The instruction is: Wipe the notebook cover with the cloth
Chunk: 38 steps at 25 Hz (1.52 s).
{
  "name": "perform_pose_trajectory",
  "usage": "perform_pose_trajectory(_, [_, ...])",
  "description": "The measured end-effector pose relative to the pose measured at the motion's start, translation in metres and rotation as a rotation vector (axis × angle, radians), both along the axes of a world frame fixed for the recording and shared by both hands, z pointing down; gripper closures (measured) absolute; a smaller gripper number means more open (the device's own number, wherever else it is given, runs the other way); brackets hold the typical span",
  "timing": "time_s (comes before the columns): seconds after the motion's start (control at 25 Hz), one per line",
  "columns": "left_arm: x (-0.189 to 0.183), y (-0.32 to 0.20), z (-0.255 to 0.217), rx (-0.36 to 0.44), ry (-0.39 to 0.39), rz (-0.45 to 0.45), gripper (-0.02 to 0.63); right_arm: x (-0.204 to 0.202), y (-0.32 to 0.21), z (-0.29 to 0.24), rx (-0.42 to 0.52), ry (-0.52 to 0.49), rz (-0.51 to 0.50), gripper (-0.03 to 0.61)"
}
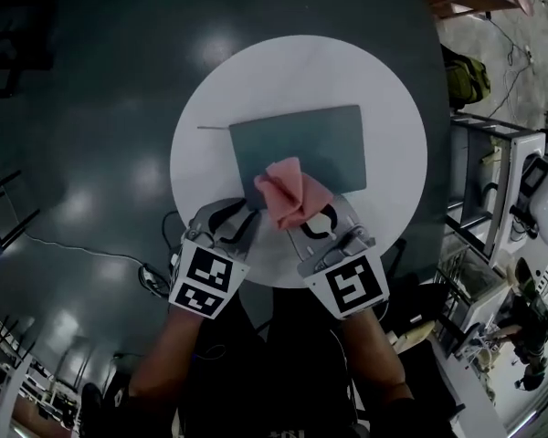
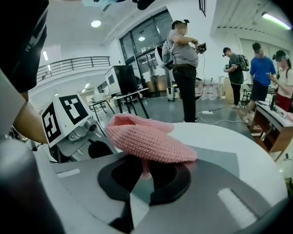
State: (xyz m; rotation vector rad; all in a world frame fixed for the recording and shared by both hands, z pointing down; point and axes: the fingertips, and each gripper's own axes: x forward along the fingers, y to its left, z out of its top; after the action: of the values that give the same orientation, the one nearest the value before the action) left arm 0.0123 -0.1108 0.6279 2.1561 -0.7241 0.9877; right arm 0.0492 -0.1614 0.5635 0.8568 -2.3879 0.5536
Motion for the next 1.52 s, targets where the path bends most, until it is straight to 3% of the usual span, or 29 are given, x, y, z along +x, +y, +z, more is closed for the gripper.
perform_pose_trajectory(0.24, [-0.005,0.001,0.000,0.011,0.000,-0.001,0.522,-0.050,0.012,0.027,-0.043,-0.006,-0.073,0.552])
perform_pose_trajectory(0.56, [-0.009,0.000,0.000,0.011,-0.010,-0.001,0.522,-0.054,0.014,0.045,-0.037,0.100,-0.088,0.552])
perform_pose_trajectory(1.16, [0.000,0.000,0.000,0.002,-0.013,-0.013,0.522,0.102,-0.008,0.052,-0.022,0.232,0.144,0.552])
perform_pose_trajectory(1.52, [0.007,0.003,0.001,0.003,-0.022,-0.011,0.522,0.156,-0.011,0.054,-0.018,0.274,0.215,0.552])
